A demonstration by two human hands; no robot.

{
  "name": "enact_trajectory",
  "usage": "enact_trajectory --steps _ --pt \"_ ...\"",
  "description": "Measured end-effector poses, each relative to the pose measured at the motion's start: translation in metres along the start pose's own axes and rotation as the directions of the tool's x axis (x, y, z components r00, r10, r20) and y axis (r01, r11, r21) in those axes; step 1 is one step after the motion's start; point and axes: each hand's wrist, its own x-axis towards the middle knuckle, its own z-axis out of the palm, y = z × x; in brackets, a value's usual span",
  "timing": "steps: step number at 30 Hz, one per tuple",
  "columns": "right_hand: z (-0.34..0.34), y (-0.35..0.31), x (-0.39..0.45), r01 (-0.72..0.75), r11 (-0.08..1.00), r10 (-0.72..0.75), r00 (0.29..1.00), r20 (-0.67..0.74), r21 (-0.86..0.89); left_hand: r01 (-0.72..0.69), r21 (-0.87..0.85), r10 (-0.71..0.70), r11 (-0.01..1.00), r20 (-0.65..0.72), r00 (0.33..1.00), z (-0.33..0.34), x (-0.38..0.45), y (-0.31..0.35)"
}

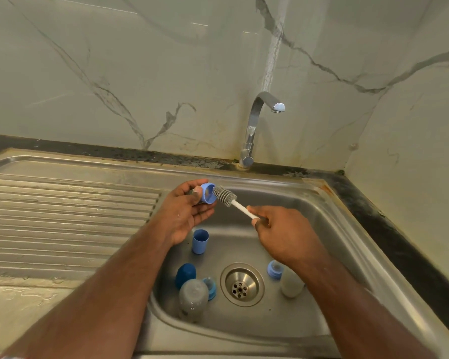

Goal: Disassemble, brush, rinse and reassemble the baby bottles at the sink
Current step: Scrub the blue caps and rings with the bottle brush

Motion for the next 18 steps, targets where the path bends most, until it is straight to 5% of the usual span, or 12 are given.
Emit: enact_trajectory --steps 10,15,18 --pt "0.008 -0.007 0.002 0.064 0.977 -0.066 0.998 -0.003 -0.205 -0.032 0.054 0.033 0.998 -0.007 0.999 0.000 -0.001 0.002" --pt "0.009 -0.001 0.006 0.022 0.996 -0.034 0.988 0.149 0.081 -0.053 0.076 0.053 0.996 -0.005 0.999 -0.003 -0.001 0.000" --pt "0.005 0.007 0.004 -0.026 0.985 0.006 0.994 0.113 0.170 -0.046 0.073 0.046 0.996 0.005 0.999 -0.001 -0.001 0.000"
